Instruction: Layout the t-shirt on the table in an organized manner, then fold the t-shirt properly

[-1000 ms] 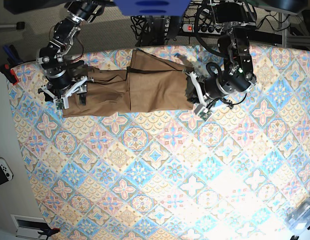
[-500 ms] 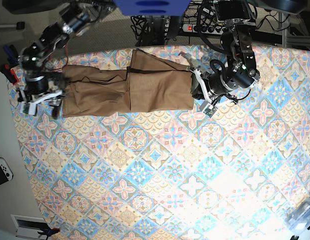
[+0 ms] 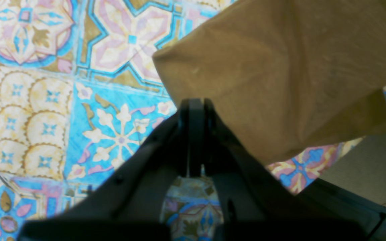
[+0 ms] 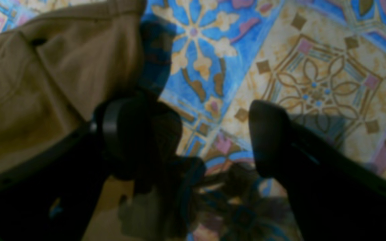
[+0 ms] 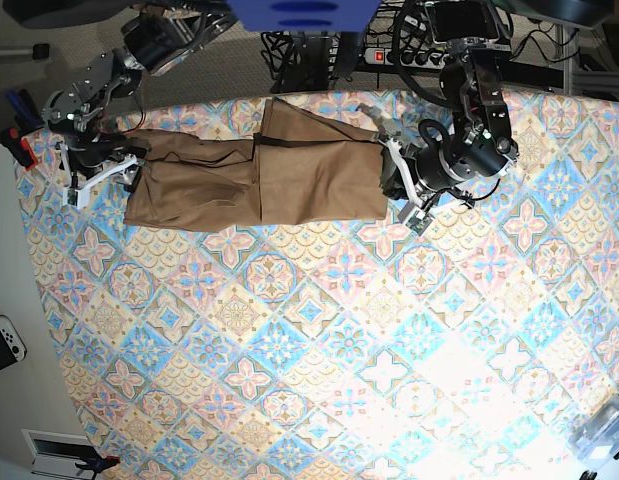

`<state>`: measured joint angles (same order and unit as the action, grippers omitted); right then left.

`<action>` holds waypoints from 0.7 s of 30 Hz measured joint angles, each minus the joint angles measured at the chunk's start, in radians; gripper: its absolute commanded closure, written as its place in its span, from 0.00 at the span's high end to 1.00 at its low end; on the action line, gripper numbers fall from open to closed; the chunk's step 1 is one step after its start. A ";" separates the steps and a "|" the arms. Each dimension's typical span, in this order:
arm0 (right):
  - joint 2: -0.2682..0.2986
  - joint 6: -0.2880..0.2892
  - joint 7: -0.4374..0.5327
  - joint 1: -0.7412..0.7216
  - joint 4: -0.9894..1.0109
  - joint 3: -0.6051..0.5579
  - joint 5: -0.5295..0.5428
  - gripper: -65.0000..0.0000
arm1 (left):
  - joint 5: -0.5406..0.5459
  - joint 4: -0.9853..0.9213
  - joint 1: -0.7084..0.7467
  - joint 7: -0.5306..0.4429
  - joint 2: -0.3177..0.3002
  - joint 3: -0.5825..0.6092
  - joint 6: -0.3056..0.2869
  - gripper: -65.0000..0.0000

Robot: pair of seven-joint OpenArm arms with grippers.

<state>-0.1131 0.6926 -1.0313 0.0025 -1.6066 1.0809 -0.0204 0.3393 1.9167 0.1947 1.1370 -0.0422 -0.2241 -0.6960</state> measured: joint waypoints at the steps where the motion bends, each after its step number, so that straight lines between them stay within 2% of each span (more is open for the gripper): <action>1: 0.000 0.000 0.000 -0.001 0.000 0.000 -0.004 0.72 | 0.000 0.000 0.000 0.000 0.000 0.000 0.000 0.00; 7: 0.000 0.000 -0.006 -0.009 0.000 0.001 -0.006 0.72 | 0.001 0.000 0.000 -0.001 0.000 0.000 0.000 0.00; 10: 0.006 0.001 -0.113 -0.087 -0.002 0.008 -0.018 0.72 | 0.000 0.000 0.006 0.000 0.000 0.000 0.000 0.00; 12: 0.043 0.017 -0.175 -0.136 -0.003 0.018 0.008 0.72 | 0.000 0.000 0.008 0.000 0.000 0.001 0.000 0.00; 15: 0.098 -0.003 -0.250 -0.192 -0.011 0.099 0.017 0.72 | 0.000 0.000 0.008 0.000 0.000 0.001 0.000 0.00; 19: 0.109 -0.002 -0.402 -0.158 0.001 0.126 0.127 0.72 | 0.000 0.000 0.008 -0.001 0.000 0.003 0.000 0.00; 21: 0.114 -0.001 -0.393 -0.166 0.007 0.122 0.229 0.72 | 0.000 0.000 0.008 0.000 0.000 0.003 0.000 0.00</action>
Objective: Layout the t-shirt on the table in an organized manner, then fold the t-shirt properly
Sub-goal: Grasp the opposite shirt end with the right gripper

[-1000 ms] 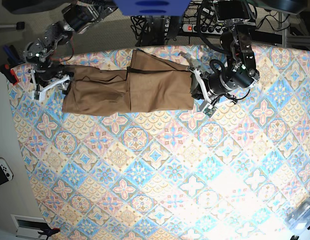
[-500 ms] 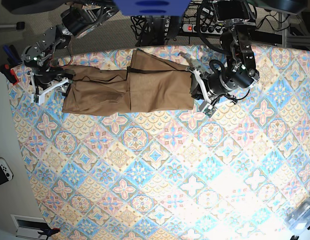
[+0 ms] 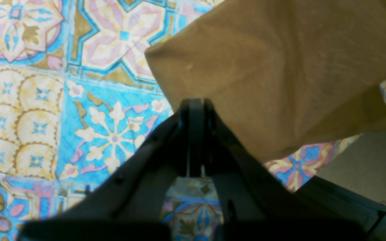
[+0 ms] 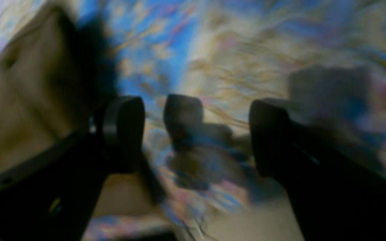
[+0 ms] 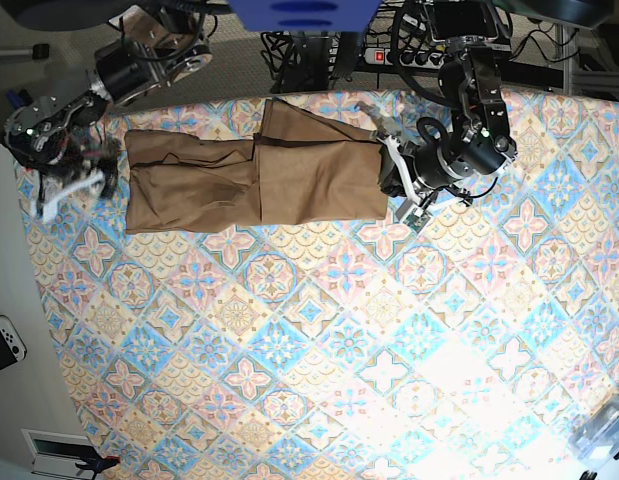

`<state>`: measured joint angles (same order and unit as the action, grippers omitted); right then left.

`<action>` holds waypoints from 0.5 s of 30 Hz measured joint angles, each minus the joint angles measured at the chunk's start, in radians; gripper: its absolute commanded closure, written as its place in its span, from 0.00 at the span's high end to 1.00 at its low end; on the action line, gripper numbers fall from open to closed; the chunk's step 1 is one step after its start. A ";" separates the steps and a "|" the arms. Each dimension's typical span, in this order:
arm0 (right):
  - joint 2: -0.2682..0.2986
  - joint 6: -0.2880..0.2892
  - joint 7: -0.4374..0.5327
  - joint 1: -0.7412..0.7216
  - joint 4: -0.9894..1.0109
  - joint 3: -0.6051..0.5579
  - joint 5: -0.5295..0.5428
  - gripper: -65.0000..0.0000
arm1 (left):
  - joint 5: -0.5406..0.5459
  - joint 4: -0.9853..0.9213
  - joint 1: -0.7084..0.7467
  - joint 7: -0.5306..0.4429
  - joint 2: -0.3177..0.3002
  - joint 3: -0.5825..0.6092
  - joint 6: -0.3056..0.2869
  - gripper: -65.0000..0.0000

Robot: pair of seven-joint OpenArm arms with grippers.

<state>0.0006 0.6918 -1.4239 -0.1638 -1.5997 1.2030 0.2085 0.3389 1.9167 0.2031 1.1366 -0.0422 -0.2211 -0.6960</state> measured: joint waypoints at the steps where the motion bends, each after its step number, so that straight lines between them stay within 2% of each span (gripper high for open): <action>1: 0.007 0.000 0.019 -0.009 -0.002 -0.001 0.056 0.72 | 0.000 0.000 0.000 0.000 0.000 0.000 0.000 0.00; 3: 0.019 0.001 0.030 -0.014 -0.008 -0.006 0.099 0.72 | 0.000 0.000 0.000 0.000 0.000 0.000 0.000 0.00; 8: 0.008 0.000 -0.006 0.063 -0.005 0.000 0.067 0.72 | 0.000 0.000 0.000 0.000 0.000 0.002 0.000 0.00; 11: 0.013 0.000 0.009 0.050 -0.003 -0.002 0.083 0.72 | 0.000 0.000 0.002 0.000 0.000 0.002 0.000 0.00; 15: 0.014 0.000 0.014 0.047 -0.004 -0.009 0.222 0.72 | 0.000 0.000 0.002 0.000 0.000 0.002 0.000 0.00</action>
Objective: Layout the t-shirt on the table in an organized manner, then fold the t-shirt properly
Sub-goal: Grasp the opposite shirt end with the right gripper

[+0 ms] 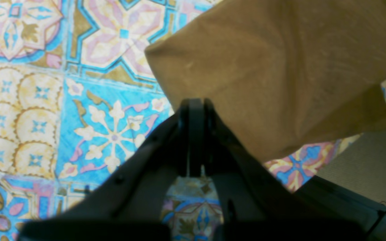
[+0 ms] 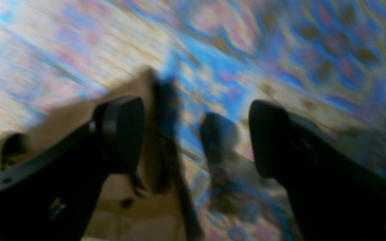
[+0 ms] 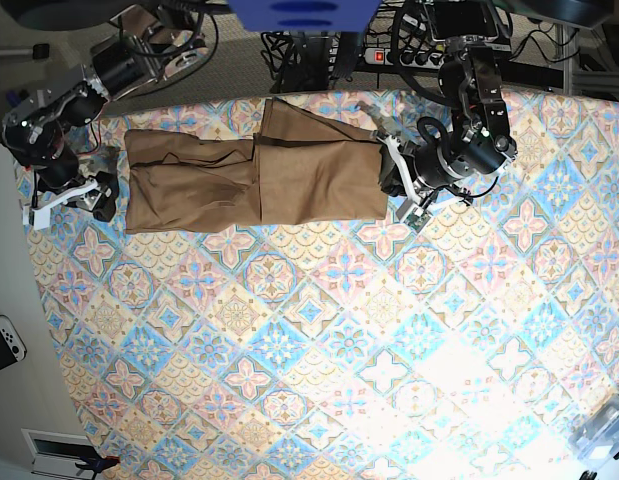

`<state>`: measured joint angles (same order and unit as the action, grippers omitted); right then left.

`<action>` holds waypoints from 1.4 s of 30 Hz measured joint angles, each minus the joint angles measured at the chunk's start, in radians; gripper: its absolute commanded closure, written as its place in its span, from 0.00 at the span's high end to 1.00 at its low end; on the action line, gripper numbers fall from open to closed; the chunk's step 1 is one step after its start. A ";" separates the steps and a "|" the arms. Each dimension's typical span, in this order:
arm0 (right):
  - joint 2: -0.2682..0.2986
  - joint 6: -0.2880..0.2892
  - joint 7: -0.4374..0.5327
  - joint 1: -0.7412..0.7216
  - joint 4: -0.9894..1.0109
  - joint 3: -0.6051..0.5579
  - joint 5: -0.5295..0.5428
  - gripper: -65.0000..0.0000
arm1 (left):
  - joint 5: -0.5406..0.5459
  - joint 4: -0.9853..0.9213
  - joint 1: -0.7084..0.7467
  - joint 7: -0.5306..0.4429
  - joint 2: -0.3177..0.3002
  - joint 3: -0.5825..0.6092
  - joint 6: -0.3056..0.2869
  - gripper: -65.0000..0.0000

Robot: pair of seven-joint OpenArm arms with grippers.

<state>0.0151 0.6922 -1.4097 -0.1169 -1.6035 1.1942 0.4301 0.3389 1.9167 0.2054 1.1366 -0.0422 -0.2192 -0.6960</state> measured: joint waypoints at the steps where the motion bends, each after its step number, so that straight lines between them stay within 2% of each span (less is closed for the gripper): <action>1: -0.002 0.000 -0.004 0.002 0.000 0.001 0.016 0.72 | 0.000 -0.003 0.000 0.000 0.000 0.000 0.000 0.00; 9: -0.002 0.000 0.000 0.011 0.000 0.000 0.091 0.72 | 0.000 -0.035 -0.002 0.000 0.000 0.000 0.000 0.00; 13: -0.005 0.000 -0.007 0.075 0.001 -0.096 0.090 0.72 | 0.000 -0.035 -0.003 0.000 0.001 0.000 0.000 0.00; 21: -0.040 0.001 0.013 0.131 0.078 -0.107 0.102 0.72 | 0.000 -0.035 -0.003 0.000 0.003 0.001 0.000 0.00; 26: -0.023 0.005 0.057 0.124 0.169 -0.243 0.130 0.72 | 0.000 -0.035 -0.003 0.000 0.003 0.001 0.000 0.00; 29: -0.024 0.019 0.108 0.150 0.203 -0.270 0.180 0.72 | 0.000 -0.035 -0.003 0.000 0.003 0.001 0.000 0.00; 32: -0.005 0.013 0.093 0.151 0.195 -0.340 0.163 0.72 | 0.000 -0.035 -0.003 0.000 0.003 -0.001 0.000 0.00; 35: -0.019 0.016 0.095 0.148 0.196 -0.398 0.165 0.72 | 0.000 -0.035 -0.003 0.000 0.003 -0.002 0.000 0.00; 36: -0.023 0.016 0.095 0.148 0.196 -0.407 0.166 0.69 | 0.000 -0.035 -0.002 0.000 0.003 -0.004 0.000 0.00; 38: -0.023 0.016 0.092 0.148 0.198 -0.407 0.165 0.57 | 0.000 -0.035 -0.003 0.000 0.000 -0.005 0.000 0.00; 42: -0.024 0.010 0.076 0.164 0.203 -0.407 0.160 0.19 | 0.000 -0.035 -0.002 0.000 0.000 -0.005 0.000 0.00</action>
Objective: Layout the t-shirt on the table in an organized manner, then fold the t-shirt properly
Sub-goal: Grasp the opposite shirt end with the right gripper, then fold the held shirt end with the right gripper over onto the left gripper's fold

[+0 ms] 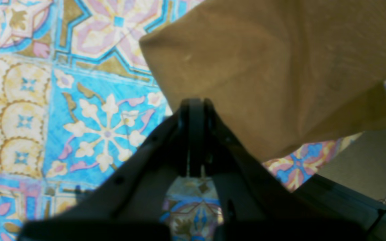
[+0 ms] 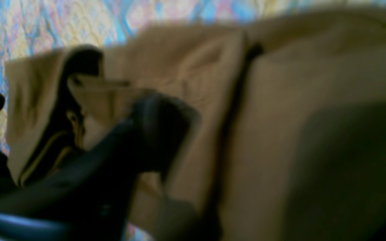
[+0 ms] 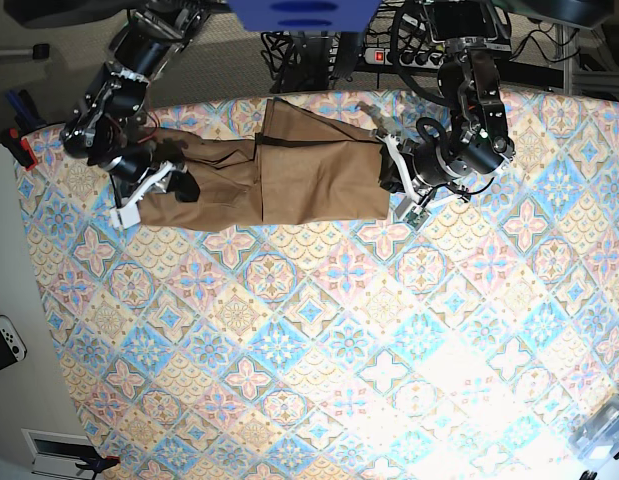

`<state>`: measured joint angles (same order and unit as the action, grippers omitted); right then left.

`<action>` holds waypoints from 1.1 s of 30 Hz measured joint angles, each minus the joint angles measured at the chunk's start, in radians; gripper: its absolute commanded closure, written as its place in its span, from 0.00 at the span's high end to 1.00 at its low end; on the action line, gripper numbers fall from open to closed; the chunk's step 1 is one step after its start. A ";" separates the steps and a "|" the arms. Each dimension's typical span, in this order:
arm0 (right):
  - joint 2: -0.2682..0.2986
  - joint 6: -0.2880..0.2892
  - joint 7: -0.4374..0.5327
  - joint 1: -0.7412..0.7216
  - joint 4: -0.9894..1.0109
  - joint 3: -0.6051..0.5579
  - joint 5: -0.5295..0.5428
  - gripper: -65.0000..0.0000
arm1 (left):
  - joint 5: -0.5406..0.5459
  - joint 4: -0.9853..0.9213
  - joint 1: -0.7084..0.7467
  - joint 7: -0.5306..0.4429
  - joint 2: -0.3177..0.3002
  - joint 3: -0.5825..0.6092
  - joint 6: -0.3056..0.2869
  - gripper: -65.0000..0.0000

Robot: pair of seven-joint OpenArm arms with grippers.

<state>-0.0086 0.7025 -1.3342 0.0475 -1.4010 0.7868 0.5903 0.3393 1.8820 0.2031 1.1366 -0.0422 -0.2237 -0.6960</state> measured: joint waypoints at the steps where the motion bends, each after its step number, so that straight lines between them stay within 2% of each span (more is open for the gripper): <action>1: 0.000 -0.001 -0.003 0.001 0.002 0.000 -0.001 0.10 | 0.000 0.000 0.000 0.000 0.000 0.000 0.000 0.00; 2: 0.000 -0.004 -0.010 0.000 0.005 0.000 -0.003 0.02 | 0.000 0.000 0.000 0.000 0.000 0.000 0.000 0.00; 3: 0.000 -0.003 -0.011 0.000 0.005 0.000 -0.007 0.00 | 0.000 0.000 0.000 0.000 0.000 0.000 0.000 0.00; 9: 0.006 -0.003 -0.010 0.000 0.010 -0.015 -0.006 0.00 | 0.000 0.000 0.000 0.000 0.000 0.000 0.000 0.00; 12: 0.056 -0.006 -0.014 -0.007 0.011 -0.100 -0.006 0.00 | 0.000 0.000 0.002 0.000 0.000 0.000 0.000 0.00; 15: 0.097 -0.005 -0.080 -0.082 0.023 -0.194 -0.048 0.00 | -0.002 0.000 0.019 0.000 0.000 0.000 0.000 0.00; 17: 0.094 -0.014 -0.087 -0.151 0.031 -0.255 -0.090 0.00 | -0.021 0.000 0.025 0.000 0.000 0.000 0.000 0.00; 20: 0.089 -0.010 -0.064 -0.217 0.026 -0.337 -0.048 0.00 | -0.068 0.000 0.019 -0.002 0.000 0.000 0.000 0.00; 26: 0.146 -0.011 -0.105 -0.263 0.037 -0.420 -0.087 0.00 | -0.109 0.000 0.021 -0.004 0.000 0.000 0.000 0.00; 31: 0.151 -0.011 -0.053 -0.363 0.021 -0.476 -0.042 0.00 | -0.117 0.000 0.021 -0.004 0.000 0.000 0.000 0.00; 32: 0.154 -0.028 -0.055 -0.359 0.020 -0.476 -0.044 0.00 | -0.117 0.000 0.021 -0.003 0.000 0.000 0.000 0.00; 33: 0.157 -0.069 -0.064 -0.347 0.020 -0.476 -0.055 0.00 | -0.117 0.000 0.022 -0.003 0.000 0.000 0.000 0.00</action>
<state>0.1486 0.6334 -1.3979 -0.2996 -1.3811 0.3111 0.5350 0.2218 1.8820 0.2249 1.1332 -0.0422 -0.2241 -0.6960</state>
